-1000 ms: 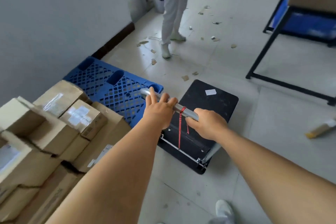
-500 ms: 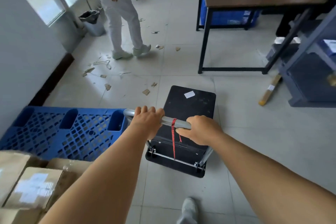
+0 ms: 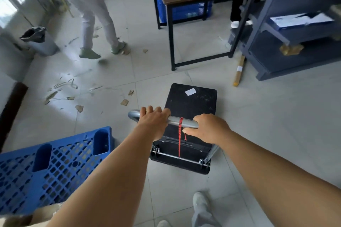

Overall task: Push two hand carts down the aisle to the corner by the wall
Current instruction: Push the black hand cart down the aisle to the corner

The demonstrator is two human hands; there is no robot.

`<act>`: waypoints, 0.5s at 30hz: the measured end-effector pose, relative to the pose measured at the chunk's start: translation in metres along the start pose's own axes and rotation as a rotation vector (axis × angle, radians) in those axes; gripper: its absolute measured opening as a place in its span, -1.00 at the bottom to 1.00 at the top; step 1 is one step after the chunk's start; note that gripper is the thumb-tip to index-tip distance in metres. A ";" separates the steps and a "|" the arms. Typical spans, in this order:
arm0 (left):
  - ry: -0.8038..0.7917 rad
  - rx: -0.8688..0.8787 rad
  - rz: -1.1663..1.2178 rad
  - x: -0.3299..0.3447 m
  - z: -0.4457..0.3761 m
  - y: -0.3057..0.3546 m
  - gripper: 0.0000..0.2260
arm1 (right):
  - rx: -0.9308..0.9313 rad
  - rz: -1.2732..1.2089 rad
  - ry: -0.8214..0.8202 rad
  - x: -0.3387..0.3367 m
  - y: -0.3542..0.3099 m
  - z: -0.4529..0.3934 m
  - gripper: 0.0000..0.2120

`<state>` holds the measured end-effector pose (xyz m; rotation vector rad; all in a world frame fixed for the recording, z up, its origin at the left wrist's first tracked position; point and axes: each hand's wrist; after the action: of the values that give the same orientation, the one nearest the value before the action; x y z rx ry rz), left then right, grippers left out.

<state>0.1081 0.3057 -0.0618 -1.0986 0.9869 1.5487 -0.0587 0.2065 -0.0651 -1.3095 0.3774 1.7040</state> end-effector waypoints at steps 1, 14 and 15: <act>-0.003 0.027 -0.001 0.000 -0.002 0.003 -0.86 | 0.028 -0.006 0.010 0.002 0.003 0.005 -0.55; -0.001 0.359 -0.087 -0.002 -0.019 0.066 -0.84 | 0.331 -0.147 0.142 0.023 0.049 0.074 -0.55; -0.004 0.376 -0.095 -0.001 -0.021 0.073 -0.83 | 0.351 -0.158 0.147 0.023 0.056 0.078 -0.55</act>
<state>0.0412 0.2697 -0.0603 -0.8629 1.1502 1.2259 -0.1501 0.2433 -0.0710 -1.1729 0.6126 1.3426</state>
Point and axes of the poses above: each hand's wrist, its own z-axis away from the middle knuckle, its own x-axis out of the palm, y = z × x, and after that the axes turned 10 degrees about x, right-handed
